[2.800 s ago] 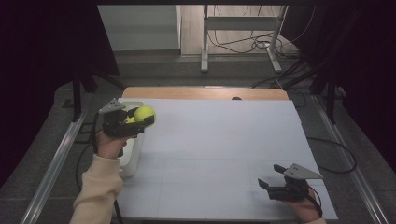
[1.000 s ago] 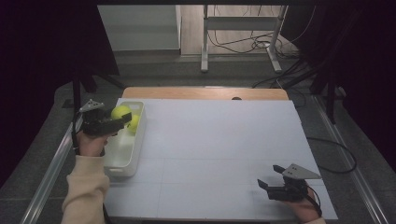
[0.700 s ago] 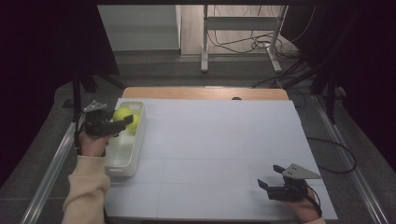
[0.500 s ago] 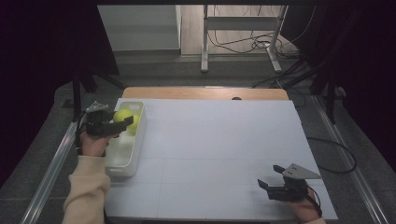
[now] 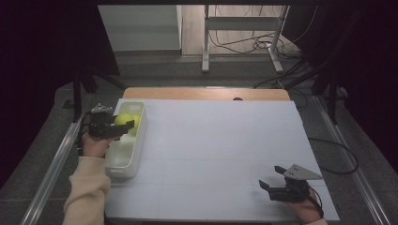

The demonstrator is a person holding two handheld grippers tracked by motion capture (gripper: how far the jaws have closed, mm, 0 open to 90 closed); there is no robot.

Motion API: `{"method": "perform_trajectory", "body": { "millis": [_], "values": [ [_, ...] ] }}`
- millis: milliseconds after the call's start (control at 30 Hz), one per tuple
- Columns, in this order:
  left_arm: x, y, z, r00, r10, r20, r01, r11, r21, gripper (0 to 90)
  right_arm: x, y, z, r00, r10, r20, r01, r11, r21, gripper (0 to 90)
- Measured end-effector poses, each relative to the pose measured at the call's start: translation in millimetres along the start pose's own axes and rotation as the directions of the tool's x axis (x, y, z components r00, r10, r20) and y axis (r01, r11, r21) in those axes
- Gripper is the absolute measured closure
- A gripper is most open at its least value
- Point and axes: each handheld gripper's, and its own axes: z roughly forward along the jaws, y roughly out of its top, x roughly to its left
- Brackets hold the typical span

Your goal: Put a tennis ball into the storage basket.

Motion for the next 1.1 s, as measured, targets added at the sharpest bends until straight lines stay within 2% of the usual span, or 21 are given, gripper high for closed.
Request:
{"method": "perform_trajectory", "body": {
  "millis": [267,400,1033,1100],
  "values": [
    [2.2,-2.4,5.6,0.9999,0.0,0.011,-0.001,0.9989,0.046,26.2,-0.1,0.3,0.1,1.0,0.005,-0.003,-0.005,1.0,-0.001,15.4],
    [0.6,-2.9,8.6,0.9999,0.012,-0.001,-0.012,0.9977,0.067,26.1,0.5,0.3,0.2,1.0,0.002,-0.001,-0.002,1.0,0.003,15.4],
    [-1.0,-2.7,10.4,0.9997,0.021,-0.014,-0.02,0.9963,0.083,25.8,0.0,0.0,0.4,1.0,0.001,-0.001,-0.001,1.0,0.002,15.4],
    [-1.9,-2.7,10.7,0.9988,0.03,-0.04,-0.027,0.9963,0.081,25.1,-0.1,0.0,0.5,1.0,0.001,-0.002,-0.001,1.0,0.002,15.4]
  ]
}}
